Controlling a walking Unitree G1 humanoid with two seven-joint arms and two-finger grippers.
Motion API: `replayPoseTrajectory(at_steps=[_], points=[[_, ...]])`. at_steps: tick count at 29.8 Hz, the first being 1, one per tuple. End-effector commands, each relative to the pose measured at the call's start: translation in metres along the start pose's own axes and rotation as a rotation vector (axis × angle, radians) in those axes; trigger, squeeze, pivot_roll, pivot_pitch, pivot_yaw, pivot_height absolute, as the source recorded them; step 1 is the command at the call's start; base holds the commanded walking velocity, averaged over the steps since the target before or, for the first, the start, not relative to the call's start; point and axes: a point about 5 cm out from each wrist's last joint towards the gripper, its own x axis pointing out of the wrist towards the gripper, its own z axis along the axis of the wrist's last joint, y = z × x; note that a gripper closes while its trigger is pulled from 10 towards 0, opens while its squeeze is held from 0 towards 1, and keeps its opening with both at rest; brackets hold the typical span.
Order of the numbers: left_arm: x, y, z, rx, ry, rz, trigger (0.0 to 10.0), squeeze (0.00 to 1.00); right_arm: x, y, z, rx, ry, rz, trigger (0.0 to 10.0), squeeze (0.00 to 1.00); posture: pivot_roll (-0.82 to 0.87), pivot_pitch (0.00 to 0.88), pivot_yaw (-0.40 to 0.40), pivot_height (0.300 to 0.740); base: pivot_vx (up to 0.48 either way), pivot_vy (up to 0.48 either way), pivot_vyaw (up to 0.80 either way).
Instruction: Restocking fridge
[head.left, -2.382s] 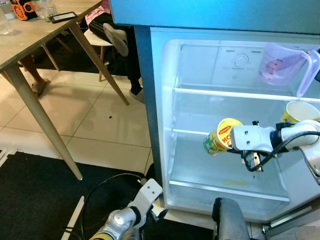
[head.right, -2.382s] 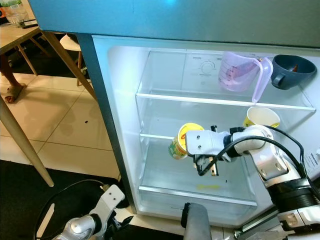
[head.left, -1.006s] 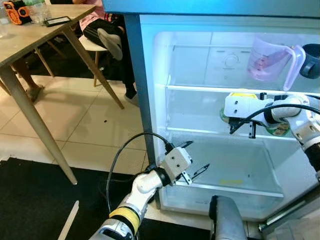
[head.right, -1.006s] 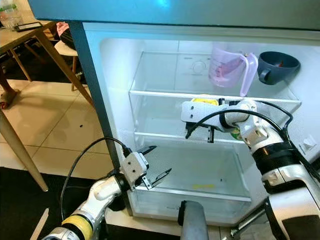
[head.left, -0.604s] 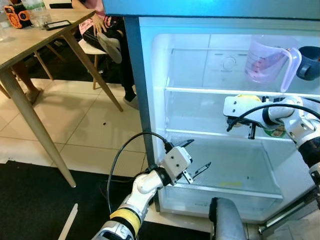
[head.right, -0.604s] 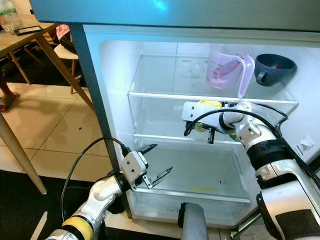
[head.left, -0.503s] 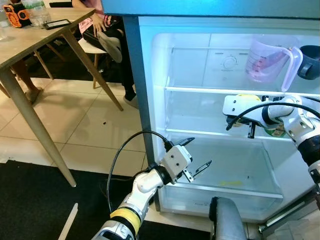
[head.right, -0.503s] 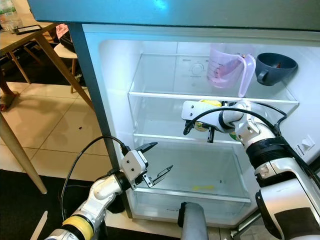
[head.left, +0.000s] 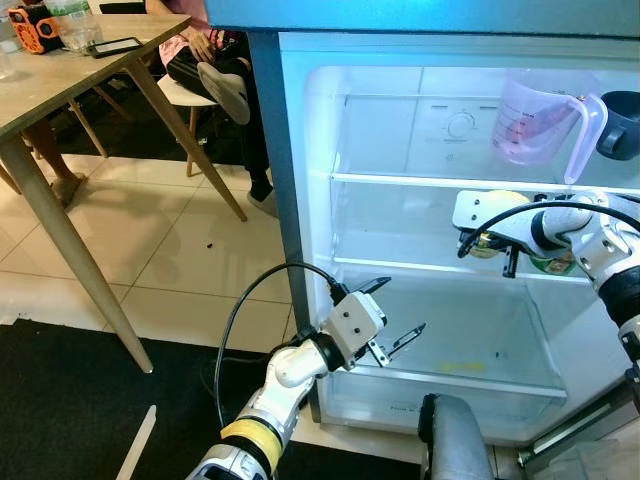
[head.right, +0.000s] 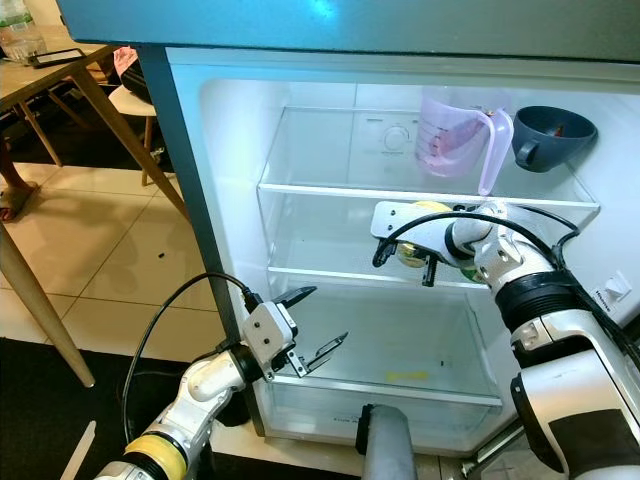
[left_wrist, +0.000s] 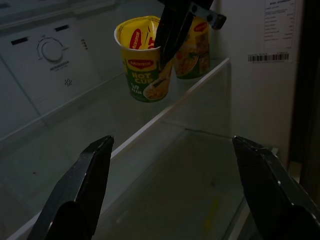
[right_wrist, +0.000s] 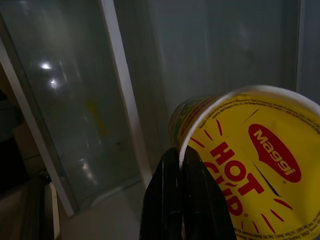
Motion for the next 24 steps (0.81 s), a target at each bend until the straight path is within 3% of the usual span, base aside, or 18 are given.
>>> replayPoseTrajectory(at_steps=[1,19,21,22,23,24], points=[[0.001,-0.002,0.001,-0.016,-0.003,0.005,10.0,0.00,-0.002,-0.003,-0.001,0.006,0.018,-0.010,10.0,0.00,-0.05,0.000,0.000,0.375,0.000,0.000,0.00],[0.003,-0.001,0.004,-0.011,-0.013,-0.002,10.0,0.00,-0.004,-0.007,-0.017,-0.019,0.107,-0.030,10.0,0.00,-0.05,0.000,0.003,0.375,0.000,0.000,0.00],[0.003,-0.001,0.005,-0.011,-0.013,-0.004,10.0,0.00,-0.003,-0.006,-0.017,-0.025,0.105,-0.022,10.0,0.06,-0.05,0.000,0.001,0.375,0.000,0.000,0.00],[0.003,-0.001,0.005,-0.012,-0.013,-0.005,10.0,0.00,-0.003,-0.006,-0.017,-0.034,0.103,-0.015,10.0,0.33,-0.05,0.000,0.002,0.375,0.000,0.000,0.00],[0.003,-0.001,0.005,-0.012,-0.014,-0.007,10.0,0.00,-0.003,-0.006,-0.016,-0.033,0.102,-0.025,10.0,1.00,-0.05,0.000,0.002,0.375,0.000,0.000,0.00],[0.003,-0.001,0.005,-0.012,-0.014,-0.007,10.0,0.00,-0.003,-0.006,-0.016,-0.033,0.102,-0.025,10.0,1.00,-0.05,0.000,0.002,0.375,0.000,0.000,0.00]])
